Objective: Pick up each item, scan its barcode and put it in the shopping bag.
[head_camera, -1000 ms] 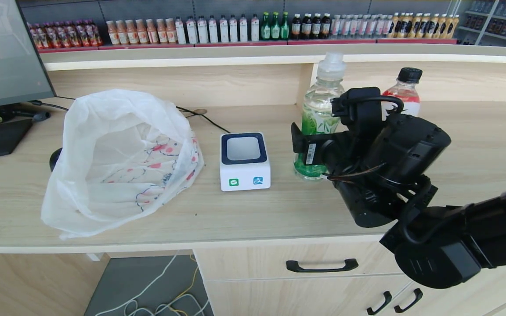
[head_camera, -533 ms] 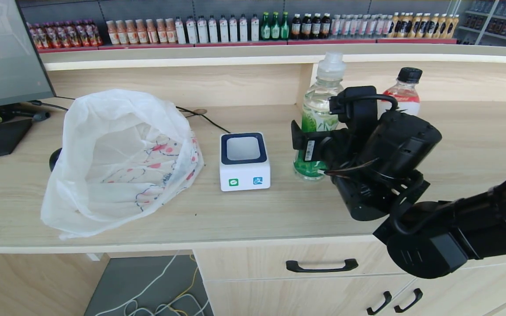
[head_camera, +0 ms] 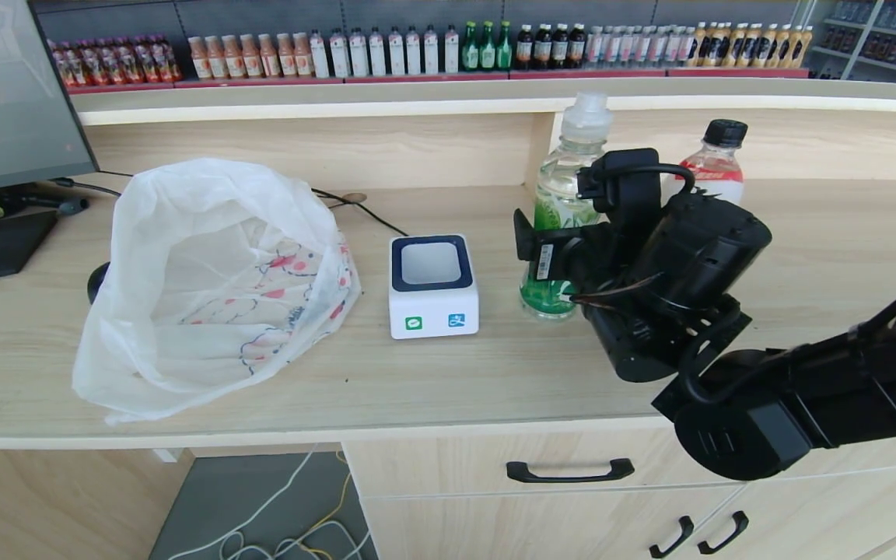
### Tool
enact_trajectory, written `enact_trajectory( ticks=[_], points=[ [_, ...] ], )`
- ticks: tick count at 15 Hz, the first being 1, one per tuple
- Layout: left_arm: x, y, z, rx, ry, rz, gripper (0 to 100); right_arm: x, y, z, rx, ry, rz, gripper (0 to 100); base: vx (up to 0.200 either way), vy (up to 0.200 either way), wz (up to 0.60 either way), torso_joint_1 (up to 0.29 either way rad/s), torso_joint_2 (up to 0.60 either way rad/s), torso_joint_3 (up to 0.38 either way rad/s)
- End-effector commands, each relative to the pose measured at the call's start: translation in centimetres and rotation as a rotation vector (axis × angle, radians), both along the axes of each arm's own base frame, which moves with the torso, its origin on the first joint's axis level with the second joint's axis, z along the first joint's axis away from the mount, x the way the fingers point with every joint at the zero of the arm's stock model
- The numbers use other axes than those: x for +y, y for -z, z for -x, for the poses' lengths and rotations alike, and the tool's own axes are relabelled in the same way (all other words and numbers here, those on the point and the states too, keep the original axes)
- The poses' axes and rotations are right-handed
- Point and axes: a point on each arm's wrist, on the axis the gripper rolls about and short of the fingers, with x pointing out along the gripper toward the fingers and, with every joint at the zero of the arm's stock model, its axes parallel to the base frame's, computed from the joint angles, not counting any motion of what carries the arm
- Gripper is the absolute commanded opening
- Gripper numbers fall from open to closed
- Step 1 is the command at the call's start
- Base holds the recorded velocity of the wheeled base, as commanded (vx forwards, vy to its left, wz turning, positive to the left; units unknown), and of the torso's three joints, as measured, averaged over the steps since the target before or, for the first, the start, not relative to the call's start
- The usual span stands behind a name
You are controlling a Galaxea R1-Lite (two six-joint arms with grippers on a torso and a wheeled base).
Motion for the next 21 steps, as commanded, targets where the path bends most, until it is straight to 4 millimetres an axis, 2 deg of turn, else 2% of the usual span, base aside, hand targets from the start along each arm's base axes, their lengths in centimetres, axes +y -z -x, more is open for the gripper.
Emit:
enact_trajectory(
  ticks=[1,14,21],
  points=[
    [0.0,0.0,0.0,-0.001,-0.001,0.001,100,-0.1,-0.1,-0.1,-0.004,0.003,-0.005,0,0.0,0.0,0.0,0.0,0.0,0.0],
    [0.0,0.0,0.0,-0.001,-0.001,0.001,100,-0.3,-1.1,0.3,-0.047,-0.026,-0.025,0,0.0,0.0,0.0,0.0,0.0,0.0],
    [0.0,0.0,0.0,-0.001,-0.001,0.001,100,-1.2,-3.3,1.8,-0.09,-0.034,-0.056,0,0.0,0.0,0.0,0.0,0.0,0.0]
  ],
)
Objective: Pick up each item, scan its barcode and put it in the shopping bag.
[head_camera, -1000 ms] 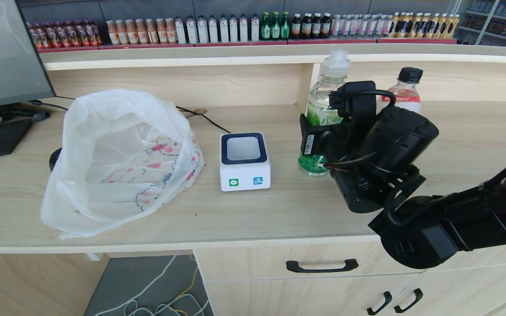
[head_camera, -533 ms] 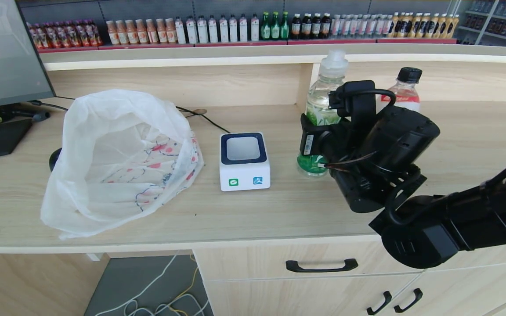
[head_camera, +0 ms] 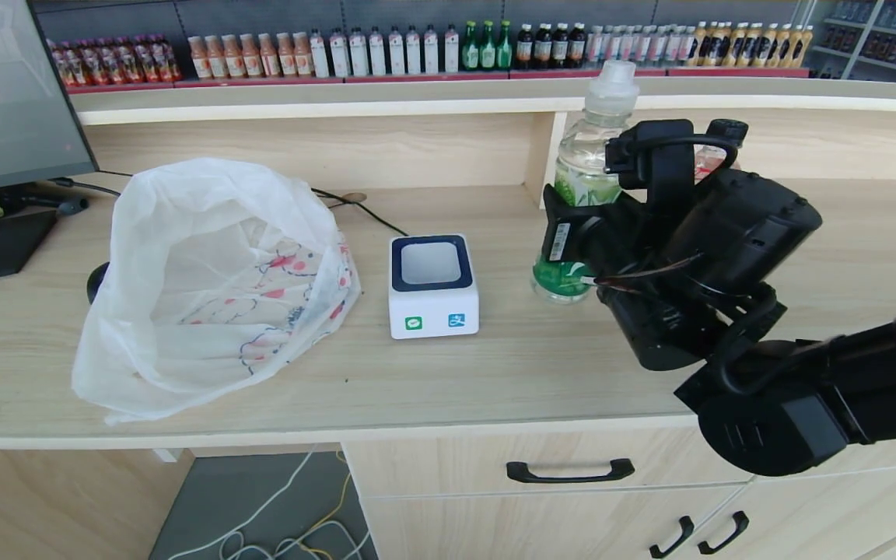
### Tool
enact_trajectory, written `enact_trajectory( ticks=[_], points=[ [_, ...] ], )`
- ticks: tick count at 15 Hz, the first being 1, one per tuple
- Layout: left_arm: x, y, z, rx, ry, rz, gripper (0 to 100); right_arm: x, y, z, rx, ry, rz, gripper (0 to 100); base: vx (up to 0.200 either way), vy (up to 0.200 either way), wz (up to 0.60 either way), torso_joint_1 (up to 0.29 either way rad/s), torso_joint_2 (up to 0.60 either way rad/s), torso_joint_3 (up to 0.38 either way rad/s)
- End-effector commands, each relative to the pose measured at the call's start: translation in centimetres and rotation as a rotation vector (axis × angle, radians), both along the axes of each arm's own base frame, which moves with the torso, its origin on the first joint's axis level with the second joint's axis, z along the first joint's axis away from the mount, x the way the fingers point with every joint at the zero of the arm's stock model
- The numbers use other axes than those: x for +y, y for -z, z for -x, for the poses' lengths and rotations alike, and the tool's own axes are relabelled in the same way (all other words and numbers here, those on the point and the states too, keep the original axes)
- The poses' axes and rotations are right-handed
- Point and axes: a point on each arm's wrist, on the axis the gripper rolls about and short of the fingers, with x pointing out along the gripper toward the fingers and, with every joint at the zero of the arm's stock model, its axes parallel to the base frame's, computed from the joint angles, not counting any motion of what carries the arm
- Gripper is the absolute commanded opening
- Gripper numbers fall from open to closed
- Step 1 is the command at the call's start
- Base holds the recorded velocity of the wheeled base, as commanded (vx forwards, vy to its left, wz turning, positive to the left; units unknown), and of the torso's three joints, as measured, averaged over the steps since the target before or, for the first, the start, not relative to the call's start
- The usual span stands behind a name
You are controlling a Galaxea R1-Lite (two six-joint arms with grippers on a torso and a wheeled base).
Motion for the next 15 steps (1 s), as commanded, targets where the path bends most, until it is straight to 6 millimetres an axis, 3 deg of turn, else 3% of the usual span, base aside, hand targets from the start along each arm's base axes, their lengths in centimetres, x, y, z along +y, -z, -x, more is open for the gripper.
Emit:
enact_trajectory(
  ticks=[1,6,12,15],
  points=[
    [0.0,0.0,0.0,-0.001,-0.001,0.0,100,-0.2,-1.7,1.3,-0.037,-0.017,-0.028,0,0.0,0.0,0.0,0.0,0.0,0.0],
    [0.0,0.0,0.0,-0.001,-0.001,0.0,100,-0.3,-3.4,5.3,-0.06,-0.085,-0.054,0,0.0,0.0,0.0,0.0,0.0,0.0],
    [0.0,0.0,0.0,-0.001,0.001,0.0,100,-4.8,-1.7,10.1,-0.005,-0.102,-0.004,0,0.0,0.0,0.0,0.0,0.0,0.0],
    [0.0,0.0,0.0,-0.001,-0.001,0.0,100,-6.0,-1.5,11.6,-0.009,-0.129,0.001,0,0.0,0.0,0.0,0.0,0.0,0.0]
  ],
)
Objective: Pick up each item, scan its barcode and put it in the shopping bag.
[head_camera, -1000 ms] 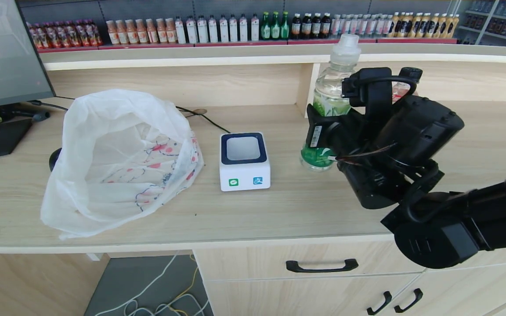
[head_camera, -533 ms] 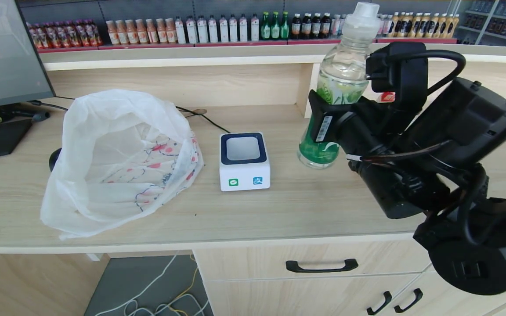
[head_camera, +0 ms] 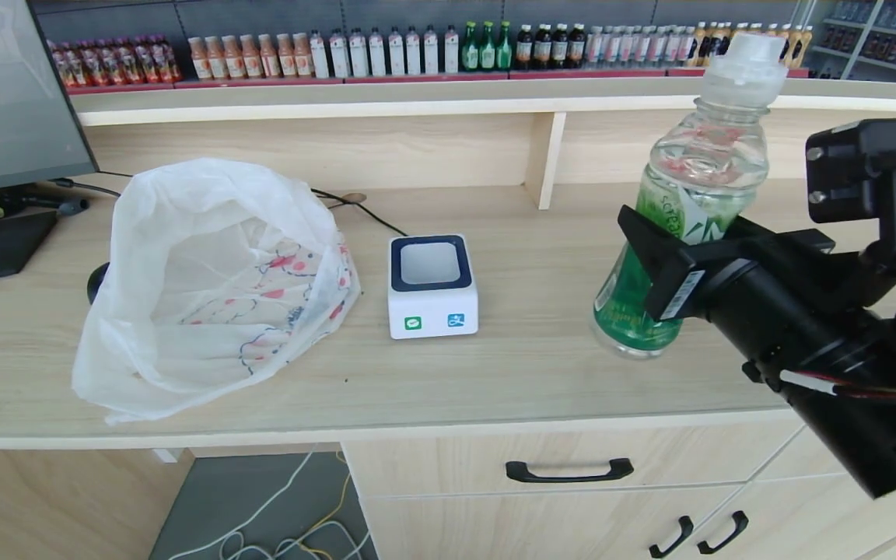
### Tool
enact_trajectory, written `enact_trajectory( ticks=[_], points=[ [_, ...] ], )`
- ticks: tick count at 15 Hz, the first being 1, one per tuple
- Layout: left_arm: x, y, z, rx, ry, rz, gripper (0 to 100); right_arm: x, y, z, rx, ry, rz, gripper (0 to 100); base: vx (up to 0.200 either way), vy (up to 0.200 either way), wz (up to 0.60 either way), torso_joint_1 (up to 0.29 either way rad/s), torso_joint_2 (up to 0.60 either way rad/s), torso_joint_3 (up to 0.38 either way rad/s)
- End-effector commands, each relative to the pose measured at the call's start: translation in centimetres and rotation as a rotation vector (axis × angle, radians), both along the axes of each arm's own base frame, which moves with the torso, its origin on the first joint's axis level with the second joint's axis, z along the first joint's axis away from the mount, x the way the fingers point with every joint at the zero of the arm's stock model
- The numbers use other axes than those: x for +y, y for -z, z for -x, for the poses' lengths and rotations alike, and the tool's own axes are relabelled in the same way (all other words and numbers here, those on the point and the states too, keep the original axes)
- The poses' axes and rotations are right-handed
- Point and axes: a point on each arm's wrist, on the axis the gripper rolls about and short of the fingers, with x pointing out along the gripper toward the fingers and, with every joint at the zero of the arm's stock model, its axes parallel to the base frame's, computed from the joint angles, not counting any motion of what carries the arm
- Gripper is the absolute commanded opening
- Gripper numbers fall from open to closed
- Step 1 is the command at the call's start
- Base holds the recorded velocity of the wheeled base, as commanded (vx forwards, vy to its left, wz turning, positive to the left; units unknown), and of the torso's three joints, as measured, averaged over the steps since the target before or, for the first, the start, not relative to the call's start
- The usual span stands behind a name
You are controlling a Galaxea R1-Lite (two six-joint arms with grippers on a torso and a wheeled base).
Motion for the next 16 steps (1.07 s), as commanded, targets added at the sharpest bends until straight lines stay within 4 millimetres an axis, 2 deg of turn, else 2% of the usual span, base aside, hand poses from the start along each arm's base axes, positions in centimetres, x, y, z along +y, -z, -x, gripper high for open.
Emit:
enact_trajectory(
  ticks=[1,4,9,16],
  points=[
    [0.0,0.0,0.0,-0.001,-0.001,0.0,100,-1.3,-1.0,1.4,-0.035,-0.014,-0.026,0,0.0,0.0,0.0,0.0,0.0,0.0],
    [0.0,0.0,0.0,-0.001,-0.001,-0.001,100,-1.5,-1.4,1.9,-0.063,-0.081,-0.023,0,0.0,0.0,0.0,0.0,0.0,0.0],
    [0.0,0.0,0.0,-0.001,-0.001,-0.001,100,-1.4,-0.1,2.1,-0.021,-0.236,-0.04,0,0.0,0.0,0.0,0.0,0.0,0.0],
    [0.0,0.0,0.0,-0.001,-0.001,0.0,100,-0.2,0.3,2.0,0.017,-0.638,-0.048,0,0.0,0.0,0.0,0.0,0.0,0.0]
  ],
)
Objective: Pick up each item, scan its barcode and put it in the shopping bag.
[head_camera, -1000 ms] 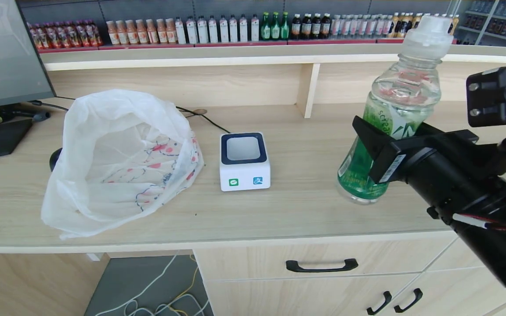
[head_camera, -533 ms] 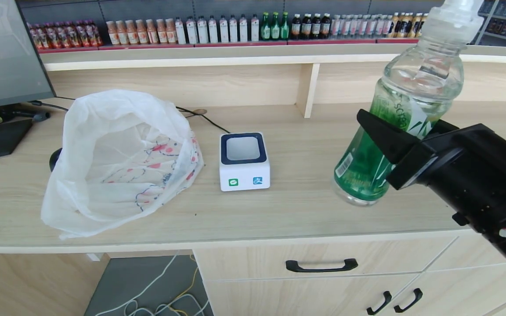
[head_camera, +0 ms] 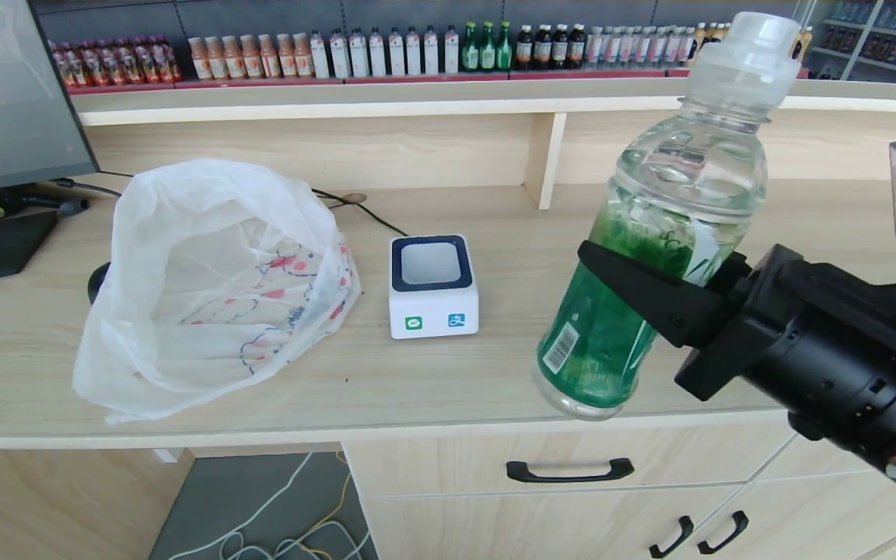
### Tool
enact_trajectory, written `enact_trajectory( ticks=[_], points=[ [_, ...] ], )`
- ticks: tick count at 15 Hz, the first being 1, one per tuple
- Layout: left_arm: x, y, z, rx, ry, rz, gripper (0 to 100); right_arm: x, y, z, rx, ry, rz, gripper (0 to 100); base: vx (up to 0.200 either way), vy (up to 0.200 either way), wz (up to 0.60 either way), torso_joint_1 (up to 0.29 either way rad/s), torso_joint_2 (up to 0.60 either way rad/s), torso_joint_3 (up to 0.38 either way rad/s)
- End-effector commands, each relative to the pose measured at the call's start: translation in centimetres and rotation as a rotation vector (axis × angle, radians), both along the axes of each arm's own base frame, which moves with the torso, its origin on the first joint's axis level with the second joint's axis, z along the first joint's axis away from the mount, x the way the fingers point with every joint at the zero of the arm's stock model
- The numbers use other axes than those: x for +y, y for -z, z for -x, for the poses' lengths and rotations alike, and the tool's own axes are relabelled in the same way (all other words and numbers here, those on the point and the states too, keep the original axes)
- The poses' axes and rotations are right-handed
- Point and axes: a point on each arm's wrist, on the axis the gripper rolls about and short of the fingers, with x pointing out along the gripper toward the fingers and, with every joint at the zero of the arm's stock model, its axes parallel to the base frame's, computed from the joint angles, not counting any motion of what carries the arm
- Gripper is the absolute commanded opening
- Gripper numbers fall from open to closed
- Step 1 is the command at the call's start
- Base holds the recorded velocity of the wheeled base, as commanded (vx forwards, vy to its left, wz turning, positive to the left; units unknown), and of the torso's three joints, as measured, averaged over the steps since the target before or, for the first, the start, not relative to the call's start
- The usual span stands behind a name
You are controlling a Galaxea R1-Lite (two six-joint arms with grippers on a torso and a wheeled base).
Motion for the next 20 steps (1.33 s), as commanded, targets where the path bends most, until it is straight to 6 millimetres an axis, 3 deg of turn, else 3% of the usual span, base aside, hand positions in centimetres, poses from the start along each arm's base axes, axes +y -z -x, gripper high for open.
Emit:
enact_trajectory(
  ticks=[1,5,10,15,20],
  points=[
    [0.0,0.0,0.0,-0.001,-0.001,0.001,100,0.4,0.3,-0.3,0.023,-0.106,0.003,0,0.0,0.0,0.0,0.0,0.0,0.0],
    [0.0,0.0,0.0,-0.001,-0.001,-0.001,100,0.7,1.1,-0.1,0.108,-0.31,-0.003,0,0.0,0.0,0.0,0.0,0.0,0.0],
    [0.0,0.0,0.0,-0.001,-0.001,0.001,100,1.1,0.3,0.0,0.143,-0.516,-0.028,0,0.0,0.0,0.0,0.0,0.0,0.0],
    [0.0,0.0,0.0,-0.001,-0.001,0.001,100,1.8,-1.2,-1.3,0.26,-0.601,-0.13,0,0.0,0.0,0.0,0.0,0.0,0.0],
    [0.0,0.0,0.0,-0.001,-0.001,0.001,100,1.7,-1.1,-2.4,0.274,-0.75,-0.057,0,0.0,0.0,0.0,0.0,0.0,0.0]
  ],
)
